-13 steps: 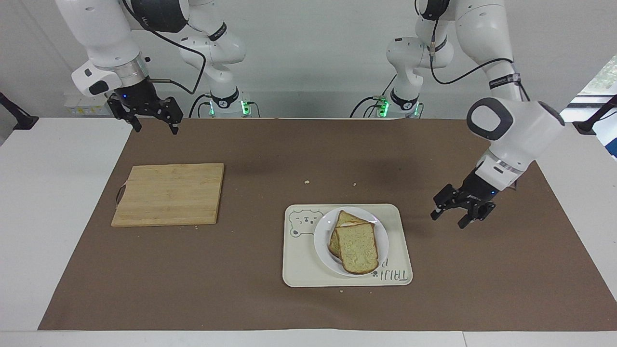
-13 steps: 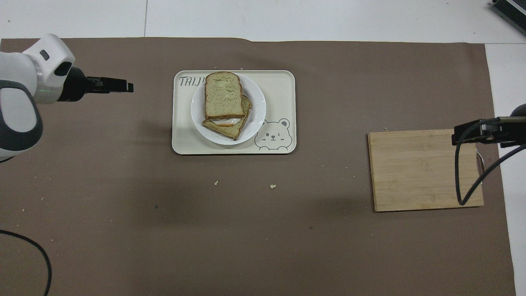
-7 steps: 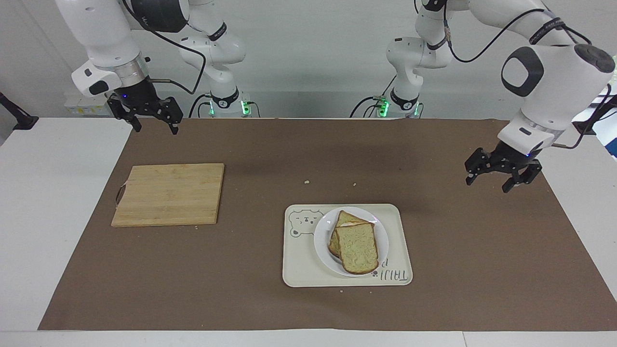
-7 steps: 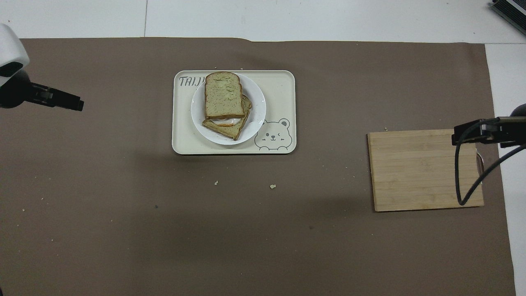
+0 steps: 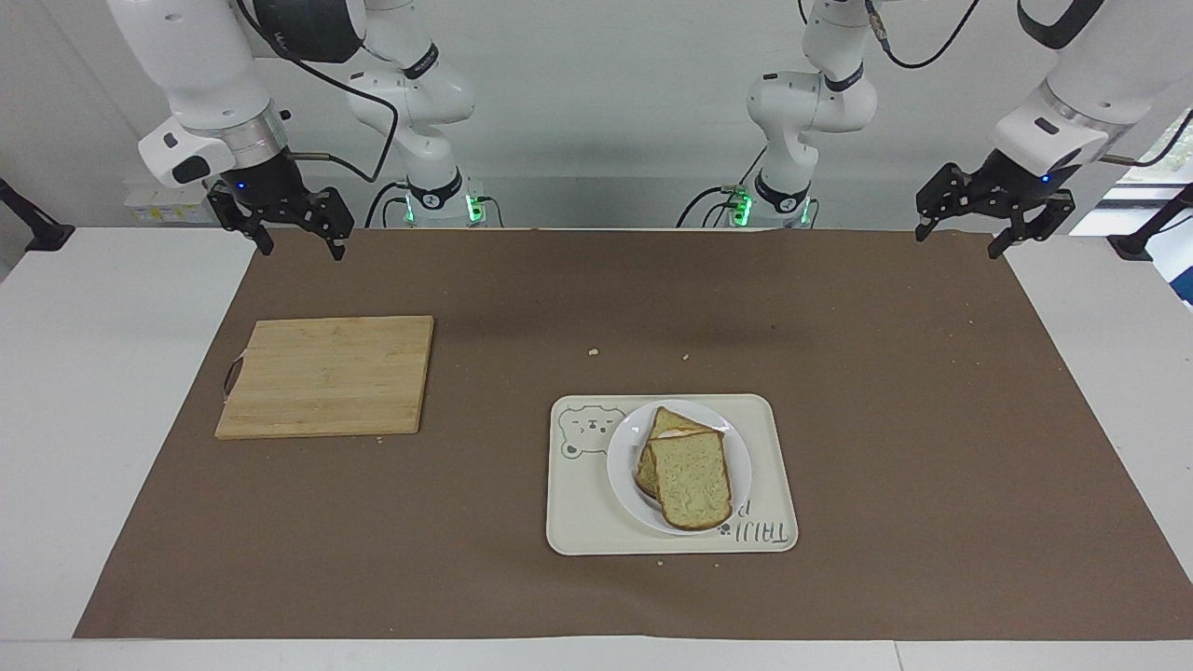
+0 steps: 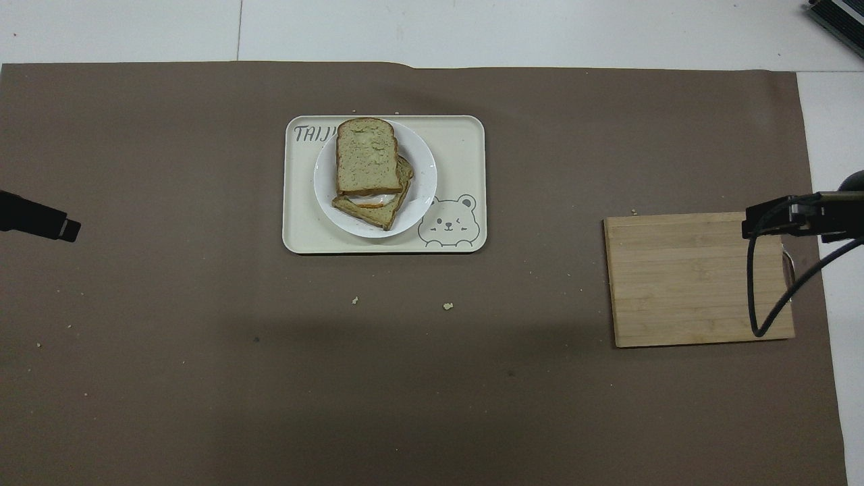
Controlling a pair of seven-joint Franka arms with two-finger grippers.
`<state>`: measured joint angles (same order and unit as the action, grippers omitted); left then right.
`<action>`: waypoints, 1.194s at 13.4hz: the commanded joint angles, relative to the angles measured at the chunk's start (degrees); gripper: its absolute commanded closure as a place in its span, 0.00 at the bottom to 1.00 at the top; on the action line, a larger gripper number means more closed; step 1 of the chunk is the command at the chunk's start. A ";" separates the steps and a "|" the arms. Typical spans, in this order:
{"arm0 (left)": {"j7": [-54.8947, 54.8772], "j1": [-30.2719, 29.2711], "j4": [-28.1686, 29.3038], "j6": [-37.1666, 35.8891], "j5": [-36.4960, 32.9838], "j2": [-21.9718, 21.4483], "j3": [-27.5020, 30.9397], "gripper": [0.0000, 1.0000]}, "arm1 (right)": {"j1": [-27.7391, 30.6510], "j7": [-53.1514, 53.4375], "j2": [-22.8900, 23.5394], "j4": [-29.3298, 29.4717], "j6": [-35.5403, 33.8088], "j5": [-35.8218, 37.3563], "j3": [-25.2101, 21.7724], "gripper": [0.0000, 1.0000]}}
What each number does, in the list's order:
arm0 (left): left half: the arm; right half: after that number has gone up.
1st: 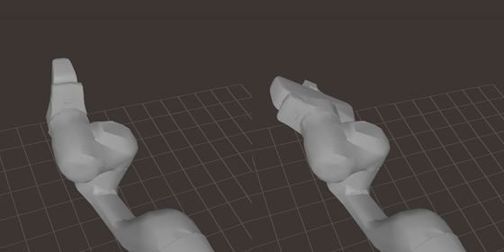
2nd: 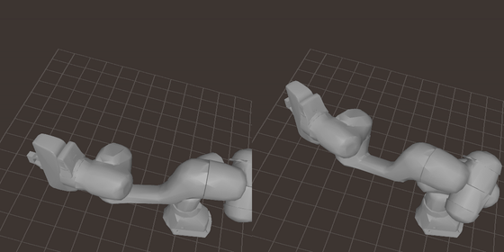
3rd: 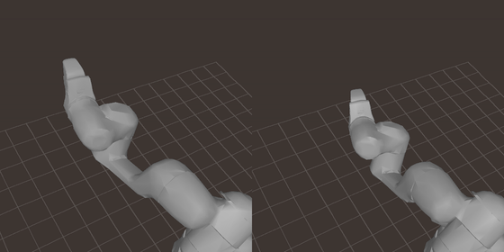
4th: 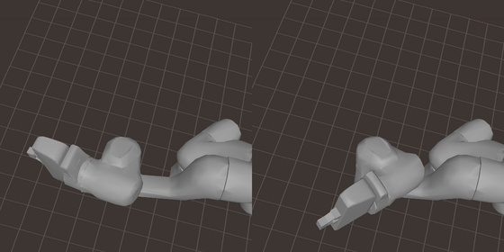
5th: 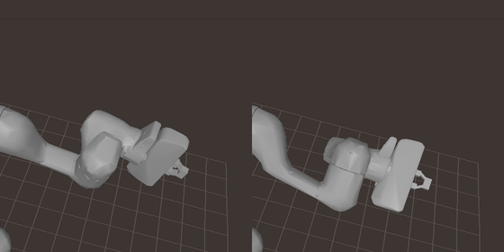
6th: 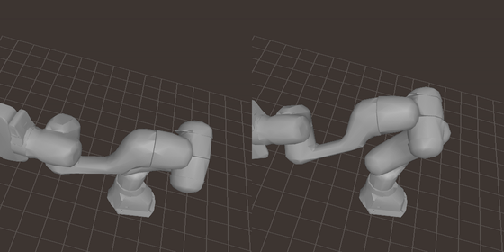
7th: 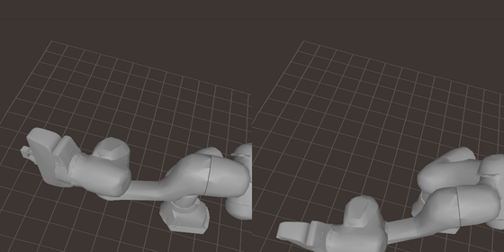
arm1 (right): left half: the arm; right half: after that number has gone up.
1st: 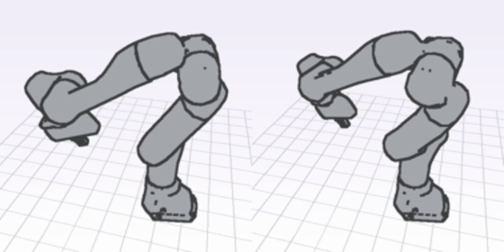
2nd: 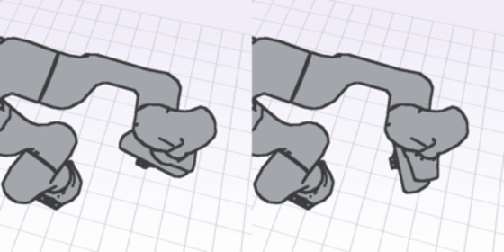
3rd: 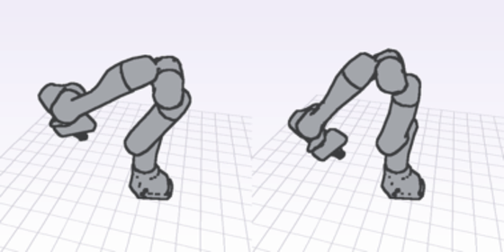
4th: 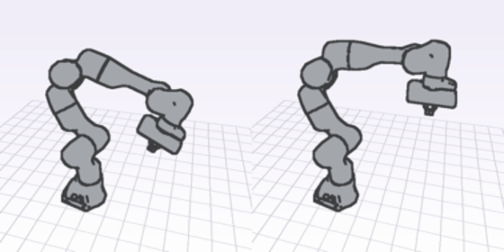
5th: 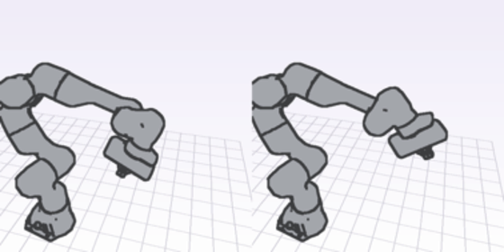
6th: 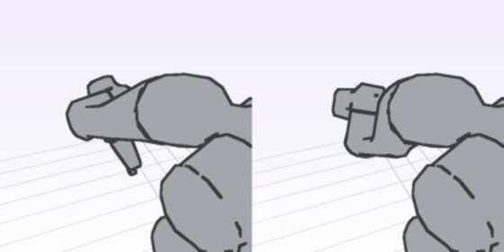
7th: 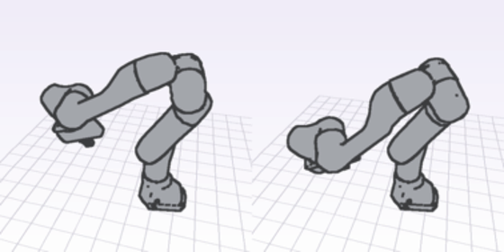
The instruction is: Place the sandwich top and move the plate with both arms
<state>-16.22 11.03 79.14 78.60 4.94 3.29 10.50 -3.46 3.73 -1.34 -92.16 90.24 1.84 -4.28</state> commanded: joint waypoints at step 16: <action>1.28 -12.08 7.35 -2.31 -5.21 -7.42 -12.09 0.00 | -0.49 -1.36 0.29 1.81 -1.82 -1.23 -0.38 0.00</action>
<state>-15.49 -0.07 83.95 75.66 0.81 -2.01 -0.55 -3.59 3.73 -1.33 -92.11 90.08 1.84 -4.31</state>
